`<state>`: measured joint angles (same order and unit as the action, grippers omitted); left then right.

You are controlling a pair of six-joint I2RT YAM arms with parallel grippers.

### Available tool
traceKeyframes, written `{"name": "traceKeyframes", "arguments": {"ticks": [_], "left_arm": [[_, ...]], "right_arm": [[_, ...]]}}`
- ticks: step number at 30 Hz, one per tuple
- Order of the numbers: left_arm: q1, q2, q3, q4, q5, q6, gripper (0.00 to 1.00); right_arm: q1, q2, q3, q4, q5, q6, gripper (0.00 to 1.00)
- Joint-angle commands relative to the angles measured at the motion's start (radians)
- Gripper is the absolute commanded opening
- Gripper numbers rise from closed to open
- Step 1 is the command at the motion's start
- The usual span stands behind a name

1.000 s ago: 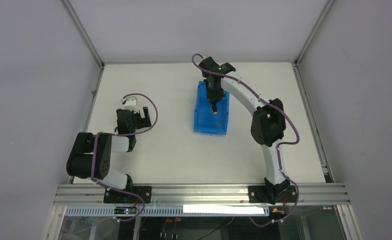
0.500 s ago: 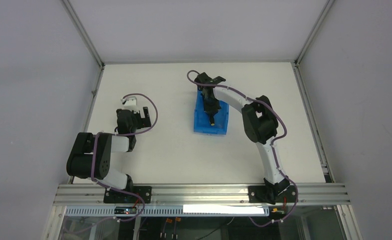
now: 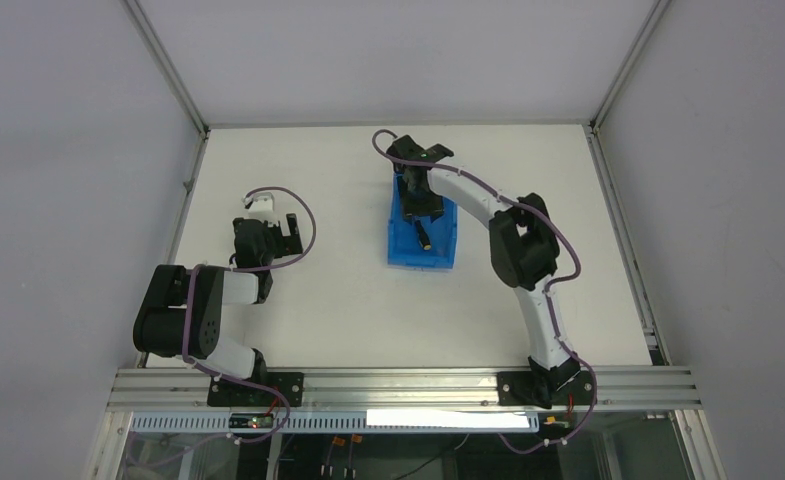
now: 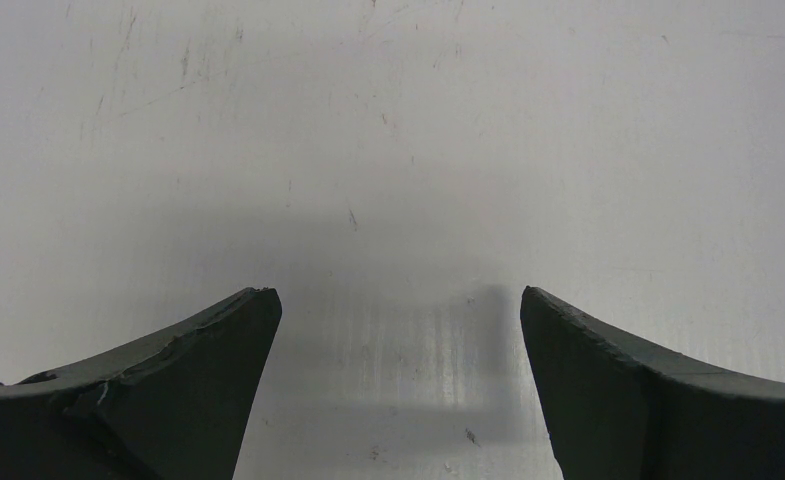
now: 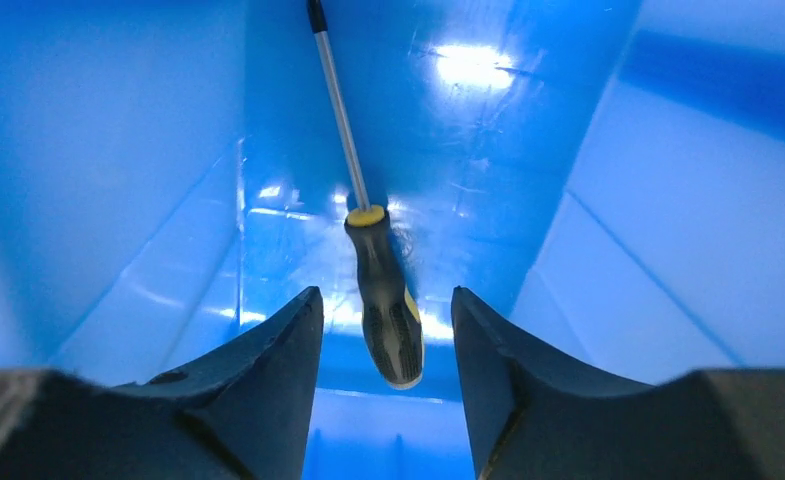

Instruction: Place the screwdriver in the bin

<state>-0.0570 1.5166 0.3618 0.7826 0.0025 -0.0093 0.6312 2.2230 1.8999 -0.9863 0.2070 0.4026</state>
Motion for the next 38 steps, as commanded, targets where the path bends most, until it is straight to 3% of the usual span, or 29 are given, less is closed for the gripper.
{"name": "traceKeyframes", "arguments": {"ticks": [1, 3, 7, 8, 13, 19, 24, 32, 38], "left_arm": [[0.006, -0.009, 0.02, 0.026, 0.01, 0.0, 1.0], [0.006, -0.009, 0.02, 0.027, 0.011, 0.0, 1.0], [0.006, -0.009, 0.02, 0.026, 0.011, 0.0, 1.0], [0.006, -0.009, 0.02, 0.026, 0.011, 0.0, 1.0], [0.006, -0.009, 0.02, 0.026, 0.01, 0.0, 1.0], [0.006, -0.009, 0.02, 0.026, 0.011, 0.0, 1.0], [0.006, -0.009, 0.02, 0.026, 0.01, -0.001, 1.0], [0.006, -0.009, 0.02, 0.026, 0.01, 0.0, 1.0], [0.006, -0.009, 0.02, 0.026, 0.01, 0.0, 1.0]], "right_arm": [[0.008, -0.173, 0.078, -0.042, 0.054, -0.042, 0.57], [0.007, -0.238, 0.061, -0.03, 0.07, -0.068, 0.66], [0.0, -0.385, -0.041, 0.034, 0.099, -0.127, 0.97], [-0.005, -0.428, -0.08, 0.057, 0.102, -0.143, 0.99], [-0.071, -0.668, -0.381, 0.265, 0.128, -0.185, 0.99], [-0.281, -0.968, -0.828, 0.591, 0.084, -0.167, 0.99], [-0.391, -1.117, -1.124, 0.836, 0.125, -0.154, 0.99], [-0.408, -1.117, -1.287, 0.943, 0.33, -0.09, 0.99], [-0.409, -1.11, -1.335, 1.022, 0.279, -0.127, 0.99]]}}
